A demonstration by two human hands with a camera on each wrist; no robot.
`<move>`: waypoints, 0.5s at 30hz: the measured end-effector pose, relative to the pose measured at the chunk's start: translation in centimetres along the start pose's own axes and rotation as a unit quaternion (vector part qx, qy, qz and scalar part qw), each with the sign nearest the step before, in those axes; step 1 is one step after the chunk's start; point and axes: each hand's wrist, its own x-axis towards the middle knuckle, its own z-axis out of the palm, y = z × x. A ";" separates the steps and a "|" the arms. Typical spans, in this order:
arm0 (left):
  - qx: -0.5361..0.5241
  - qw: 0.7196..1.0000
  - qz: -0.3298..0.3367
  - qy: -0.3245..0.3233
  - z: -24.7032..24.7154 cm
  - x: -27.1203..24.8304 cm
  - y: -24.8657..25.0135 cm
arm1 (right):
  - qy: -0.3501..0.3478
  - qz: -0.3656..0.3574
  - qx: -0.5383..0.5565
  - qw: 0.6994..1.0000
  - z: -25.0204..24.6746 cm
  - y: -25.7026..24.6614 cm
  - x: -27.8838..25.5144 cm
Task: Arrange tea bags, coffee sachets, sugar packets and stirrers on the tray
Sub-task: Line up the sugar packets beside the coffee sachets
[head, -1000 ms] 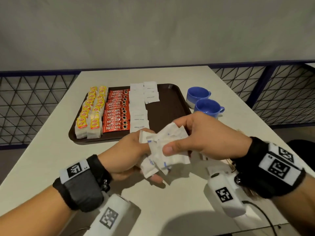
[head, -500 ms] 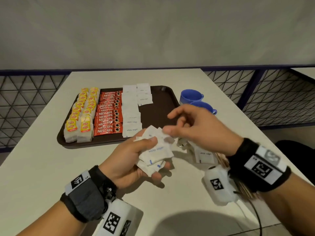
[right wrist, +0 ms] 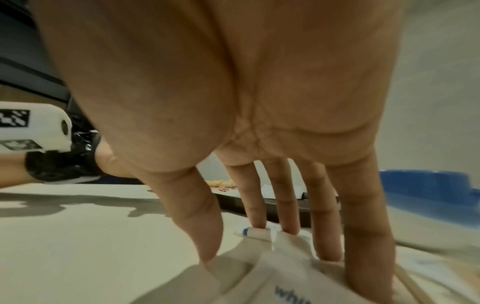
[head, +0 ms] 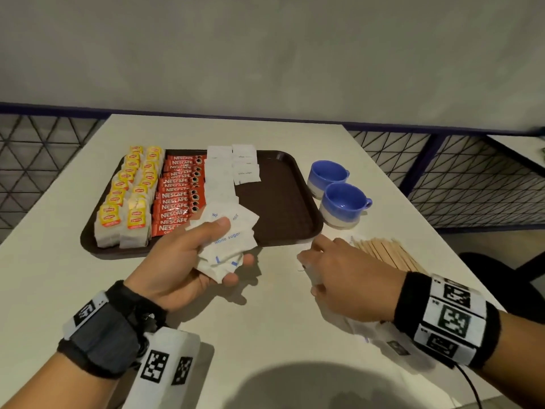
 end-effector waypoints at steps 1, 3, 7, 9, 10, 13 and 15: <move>0.003 1.000 0.005 0.001 -0.1 0.0 0.2 | 0.002 -0.009 0.010 1.000 -0.1 -0.8 -0.5; 0.003 1.000 0.012 0.001 -0.4 -0.1 0.6 | 0.005 -0.033 0.029 0.999 0.0 -2.6 -1.2; -0.005 1.000 0.021 0.010 -0.7 -0.2 1.2 | 0.006 -0.057 0.137 0.989 0.2 -4.7 -1.7; -0.008 0.999 0.024 0.020 -0.8 -0.1 1.3 | 0.045 -0.016 0.216 0.975 -0.7 -3.7 -1.8; -0.009 0.999 0.026 0.024 -0.8 -0.1 1.4 | 0.067 0.018 0.222 0.973 -1.1 -2.6 -1.8; -0.014 0.999 0.028 0.024 -0.8 -0.2 1.6 | 0.071 0.137 0.152 0.976 -1.6 0.9 -1.6; -0.012 0.999 0.029 0.025 -0.8 -0.3 1.6 | 0.040 0.193 0.109 0.974 -1.0 2.3 -1.0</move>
